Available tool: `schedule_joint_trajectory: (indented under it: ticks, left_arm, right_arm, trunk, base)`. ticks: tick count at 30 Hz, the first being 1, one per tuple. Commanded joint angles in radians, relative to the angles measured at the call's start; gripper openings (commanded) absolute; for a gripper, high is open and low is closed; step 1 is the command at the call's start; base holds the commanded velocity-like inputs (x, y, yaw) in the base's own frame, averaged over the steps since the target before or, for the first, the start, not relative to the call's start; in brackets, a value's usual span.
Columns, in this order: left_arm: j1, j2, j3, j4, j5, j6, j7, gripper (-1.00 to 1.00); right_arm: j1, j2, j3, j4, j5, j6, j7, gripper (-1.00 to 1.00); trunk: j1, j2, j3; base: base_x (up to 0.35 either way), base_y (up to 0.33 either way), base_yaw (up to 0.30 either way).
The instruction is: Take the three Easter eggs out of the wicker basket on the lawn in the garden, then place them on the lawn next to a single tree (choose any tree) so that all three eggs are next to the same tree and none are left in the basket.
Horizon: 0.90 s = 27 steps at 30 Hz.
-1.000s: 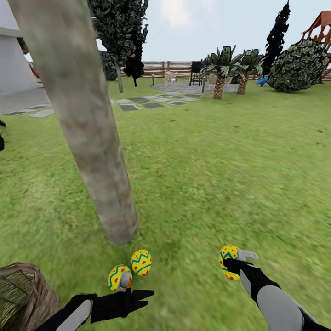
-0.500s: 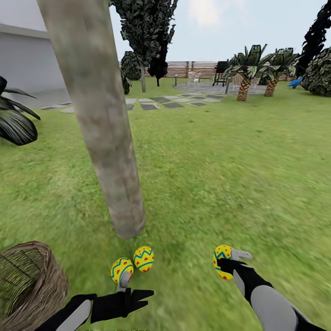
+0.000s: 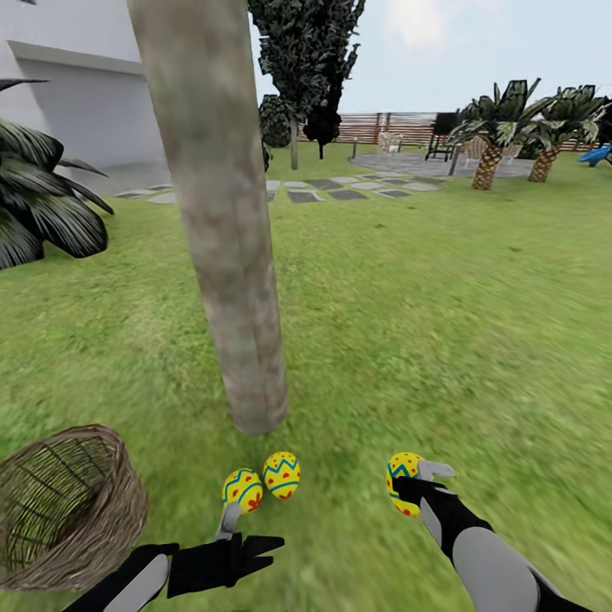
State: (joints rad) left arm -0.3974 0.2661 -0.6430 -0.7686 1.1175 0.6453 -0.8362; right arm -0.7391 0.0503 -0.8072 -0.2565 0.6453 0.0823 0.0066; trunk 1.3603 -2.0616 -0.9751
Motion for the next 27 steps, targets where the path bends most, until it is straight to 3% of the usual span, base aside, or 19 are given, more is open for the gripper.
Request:
schedule_joint_trajectory:
  ticks: [1, 10, 20, 27]
  left_arm:
    - [-0.001, 0.001, -0.004, 0.0, 0.01, 0.007, 0.001, 1.0]
    - [-0.001, 0.0, -0.004, 0.0, 0.01, 0.007, 0.001, 1.0]
    - [-0.001, 0.001, -0.004, 0.0, 0.01, 0.007, 0.0, 1.0]
    - [-0.001, 0.001, -0.004, 0.001, 0.01, 0.007, 0.0, 1.0]
  right_arm:
    - [0.0, 0.001, -0.004, -0.003, 0.005, 0.005, -0.001, -1.0]
    - [0.0, 0.003, -0.004, -0.002, 0.005, 0.005, -0.002, -1.0]
    - [0.0, 0.007, -0.001, 0.001, 0.006, 0.004, -0.002, -1.0]
    - [0.0, 0.022, 0.054, 0.004, 0.011, 0.005, -0.002, -1.0]
  trunk:
    - [0.0, 0.0, -0.001]
    - [0.0, 0.0, -0.006]
    - [0.0, 0.0, -0.012]
    - [0.0, 0.0, -0.015]
  base:
    - [0.0, 0.0, 0.267]
    - [0.004, -0.021, 0.267]
    - [0.185, -0.201, 0.267]
    - [0.183, -0.183, 0.24]
